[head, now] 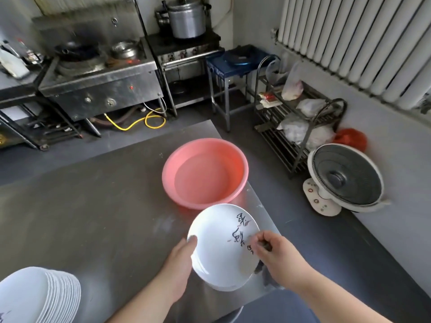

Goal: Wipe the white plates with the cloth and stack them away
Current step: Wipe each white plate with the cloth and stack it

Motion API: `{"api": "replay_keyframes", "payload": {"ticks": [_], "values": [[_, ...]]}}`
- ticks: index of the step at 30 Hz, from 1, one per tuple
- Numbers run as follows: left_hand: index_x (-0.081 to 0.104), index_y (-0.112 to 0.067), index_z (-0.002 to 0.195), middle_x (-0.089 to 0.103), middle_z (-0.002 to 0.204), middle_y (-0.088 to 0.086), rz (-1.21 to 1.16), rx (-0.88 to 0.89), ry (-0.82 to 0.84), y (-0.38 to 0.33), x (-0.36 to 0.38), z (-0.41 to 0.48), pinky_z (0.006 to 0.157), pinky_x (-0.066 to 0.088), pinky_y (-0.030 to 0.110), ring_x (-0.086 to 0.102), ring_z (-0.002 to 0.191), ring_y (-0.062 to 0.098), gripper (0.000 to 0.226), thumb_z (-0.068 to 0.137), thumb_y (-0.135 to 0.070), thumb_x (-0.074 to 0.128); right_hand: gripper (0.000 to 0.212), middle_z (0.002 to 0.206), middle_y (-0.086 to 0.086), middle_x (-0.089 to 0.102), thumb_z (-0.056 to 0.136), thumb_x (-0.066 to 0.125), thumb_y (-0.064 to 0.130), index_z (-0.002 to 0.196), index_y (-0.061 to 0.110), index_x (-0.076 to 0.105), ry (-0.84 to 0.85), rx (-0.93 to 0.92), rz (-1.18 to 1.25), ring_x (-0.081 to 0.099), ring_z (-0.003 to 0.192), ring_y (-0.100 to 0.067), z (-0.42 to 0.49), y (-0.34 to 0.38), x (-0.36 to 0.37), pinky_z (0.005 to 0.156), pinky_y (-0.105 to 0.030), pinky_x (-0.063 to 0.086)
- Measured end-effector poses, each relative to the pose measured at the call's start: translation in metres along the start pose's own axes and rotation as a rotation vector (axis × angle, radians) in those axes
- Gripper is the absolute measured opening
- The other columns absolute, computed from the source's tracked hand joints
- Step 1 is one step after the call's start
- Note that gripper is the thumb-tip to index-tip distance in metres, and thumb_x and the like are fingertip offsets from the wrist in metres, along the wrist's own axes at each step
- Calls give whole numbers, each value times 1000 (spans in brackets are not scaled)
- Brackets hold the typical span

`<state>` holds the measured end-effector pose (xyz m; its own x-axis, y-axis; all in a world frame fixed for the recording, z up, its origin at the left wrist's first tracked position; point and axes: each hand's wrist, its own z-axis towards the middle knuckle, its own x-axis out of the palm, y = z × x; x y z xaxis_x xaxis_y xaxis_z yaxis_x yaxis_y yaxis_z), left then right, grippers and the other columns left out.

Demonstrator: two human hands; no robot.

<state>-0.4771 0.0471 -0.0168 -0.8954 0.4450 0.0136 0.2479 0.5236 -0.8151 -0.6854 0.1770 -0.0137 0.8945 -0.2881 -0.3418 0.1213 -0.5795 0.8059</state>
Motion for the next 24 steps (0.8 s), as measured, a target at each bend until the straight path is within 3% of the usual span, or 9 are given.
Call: {"api": "replay_keyframes", "payload": {"ticks": [2,4,8,12,15,24], "values": [[56,-27,135,64,132,-10,198,35,-43,15,-4,8,104,37,32,54,128,15,28,112,-21,40,22,77,6,63,99,56,15,94,35,63,11,-11,-78,65,58,-12,4,-8,8,47,-20,47],[47,-29,146,58,143,-6,328,24,-31,29,-7,19,108,37,35,49,134,18,37,113,-21,35,18,84,5,66,101,52,19,105,37,50,27,-7,-180,69,58,-12,10,-12,14,44,-24,50],[26,-22,165,36,166,0,422,-39,-73,52,-7,42,126,26,44,32,152,21,52,113,-23,34,29,91,2,70,105,44,29,130,33,31,61,14,-490,71,71,-24,26,-26,26,65,-44,61],[32,-31,161,43,159,-4,344,-29,-84,68,-2,57,121,32,42,39,144,17,49,112,-24,35,32,76,4,65,102,39,33,133,27,34,40,31,-700,66,69,-23,40,-36,35,63,-42,58],[27,-35,160,42,156,-9,342,-26,-90,76,2,65,108,32,32,42,134,12,52,111,-27,40,35,71,4,61,100,39,38,133,28,34,-13,31,-765,63,63,-24,48,-40,38,53,-37,50],[28,-29,159,49,150,1,474,2,-113,79,5,77,103,43,37,50,127,24,58,106,-23,49,40,79,4,62,101,39,43,139,28,38,18,18,-841,64,70,-26,61,-41,40,60,-39,55]]}}
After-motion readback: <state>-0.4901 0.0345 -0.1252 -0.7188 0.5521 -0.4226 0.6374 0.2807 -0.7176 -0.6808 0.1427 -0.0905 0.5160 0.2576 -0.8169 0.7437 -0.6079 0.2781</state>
